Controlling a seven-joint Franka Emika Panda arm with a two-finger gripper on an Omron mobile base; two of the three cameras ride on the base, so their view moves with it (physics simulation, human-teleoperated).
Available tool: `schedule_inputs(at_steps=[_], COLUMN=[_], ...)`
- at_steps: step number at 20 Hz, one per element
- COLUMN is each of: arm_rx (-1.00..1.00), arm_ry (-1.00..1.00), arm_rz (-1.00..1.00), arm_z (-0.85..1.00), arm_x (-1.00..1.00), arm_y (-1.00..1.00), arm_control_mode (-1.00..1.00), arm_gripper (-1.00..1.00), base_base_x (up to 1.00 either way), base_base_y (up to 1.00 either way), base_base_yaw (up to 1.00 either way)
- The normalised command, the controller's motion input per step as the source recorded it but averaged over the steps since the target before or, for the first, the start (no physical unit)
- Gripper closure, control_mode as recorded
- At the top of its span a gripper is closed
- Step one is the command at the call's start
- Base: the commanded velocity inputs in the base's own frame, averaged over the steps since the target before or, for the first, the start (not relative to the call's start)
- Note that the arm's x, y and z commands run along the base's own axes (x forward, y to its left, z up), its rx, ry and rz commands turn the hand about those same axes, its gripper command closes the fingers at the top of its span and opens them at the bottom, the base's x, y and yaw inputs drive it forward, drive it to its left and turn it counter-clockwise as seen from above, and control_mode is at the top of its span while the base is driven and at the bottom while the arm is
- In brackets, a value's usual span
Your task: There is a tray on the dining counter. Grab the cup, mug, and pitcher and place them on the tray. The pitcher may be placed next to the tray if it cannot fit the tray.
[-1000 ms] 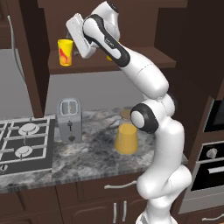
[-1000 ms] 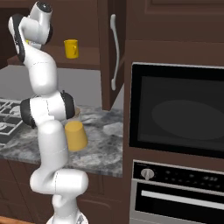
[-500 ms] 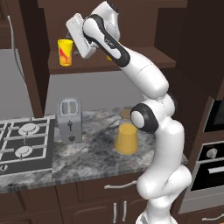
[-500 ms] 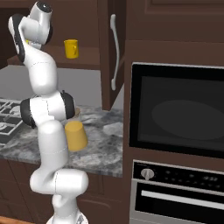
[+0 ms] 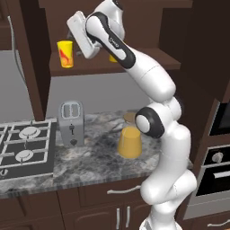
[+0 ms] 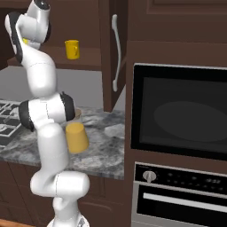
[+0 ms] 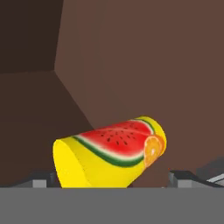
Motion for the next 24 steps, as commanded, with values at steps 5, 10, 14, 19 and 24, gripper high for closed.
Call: schedule_inputs(at_steps=[5,10,14,19,24], arm_rx=[0.0,0.0,0.0,0.0,0.0], arm_ry=[-0.04,0.0,0.0,0.0,0.0], arm_rz=[0.11,0.02,0.0,0.0,0.0], arm_z=[-0.04,-0.28,-0.06,0.0,0.0], arm_x=[-0.24,0.01,0.12,0.04,0.11], arm_y=[0.0,0.0,0.02,0.0,0.04], arm_control_mode=[-1.0,-1.0,-1.0,-1.0,-1.0], arm_gripper=[-1.0,-1.0,-1.0,-1.0,-1.0], base_base_x=[0.0,0.0,0.0,0.0,0.0], base_base_y=[0.0,0.0,0.0,0.0,0.0], base_base_yaw=[0.0,0.0,0.0,0.0,0.0])
